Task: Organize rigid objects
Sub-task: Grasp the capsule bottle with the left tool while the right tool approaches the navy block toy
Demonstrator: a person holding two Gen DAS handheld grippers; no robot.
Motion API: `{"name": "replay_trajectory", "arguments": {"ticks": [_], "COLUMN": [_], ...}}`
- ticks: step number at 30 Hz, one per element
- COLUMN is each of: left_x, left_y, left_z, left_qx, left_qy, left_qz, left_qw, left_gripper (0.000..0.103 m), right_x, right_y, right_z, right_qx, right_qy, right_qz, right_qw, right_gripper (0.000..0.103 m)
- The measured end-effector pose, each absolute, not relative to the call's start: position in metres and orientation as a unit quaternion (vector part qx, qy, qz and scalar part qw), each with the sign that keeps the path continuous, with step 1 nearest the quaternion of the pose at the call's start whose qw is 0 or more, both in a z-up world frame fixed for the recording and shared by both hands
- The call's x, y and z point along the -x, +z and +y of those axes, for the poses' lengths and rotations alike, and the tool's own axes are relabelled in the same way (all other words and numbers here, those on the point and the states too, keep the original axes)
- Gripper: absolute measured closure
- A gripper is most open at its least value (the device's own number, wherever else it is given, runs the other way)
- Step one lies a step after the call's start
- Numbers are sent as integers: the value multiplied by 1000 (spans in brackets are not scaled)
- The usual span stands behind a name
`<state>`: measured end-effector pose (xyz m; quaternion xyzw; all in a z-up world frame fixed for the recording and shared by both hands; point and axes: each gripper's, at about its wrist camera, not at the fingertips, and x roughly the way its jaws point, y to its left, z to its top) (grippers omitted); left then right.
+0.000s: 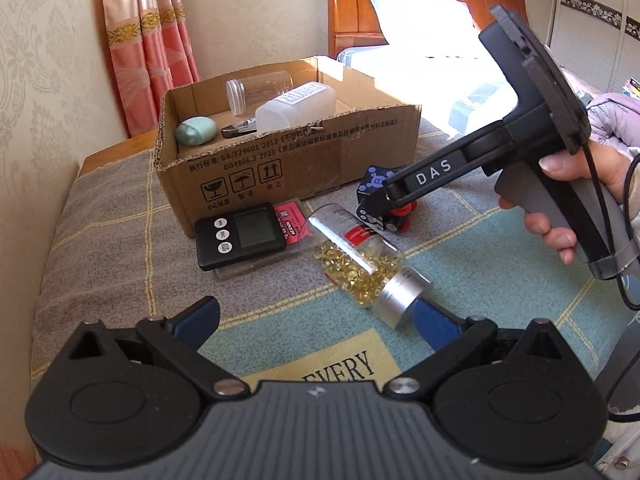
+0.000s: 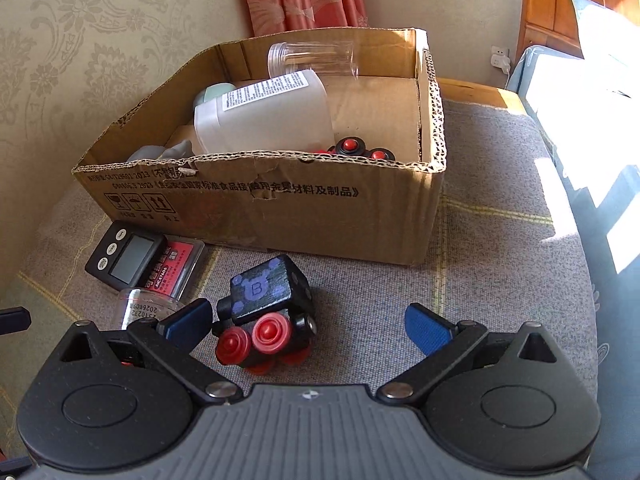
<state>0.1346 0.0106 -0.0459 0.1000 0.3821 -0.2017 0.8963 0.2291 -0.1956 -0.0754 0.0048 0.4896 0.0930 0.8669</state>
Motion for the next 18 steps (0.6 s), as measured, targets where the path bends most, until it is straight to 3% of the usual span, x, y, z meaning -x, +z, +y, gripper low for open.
{"name": "replay_trajectory", "arguments": {"ticks": [18], "left_x": [-159], "left_y": [-42], "left_z": [-24], "left_qx": [-133], "left_qy": [-273], "left_qz": [355], "left_qw": [884], "left_gripper": [1], "right_x": [-197], "right_y": [-84], "right_z": [-220], "right_qx": [64], "right_qy": [49], "right_qz": [485], "right_qw": [871], "right_gripper": [0]}}
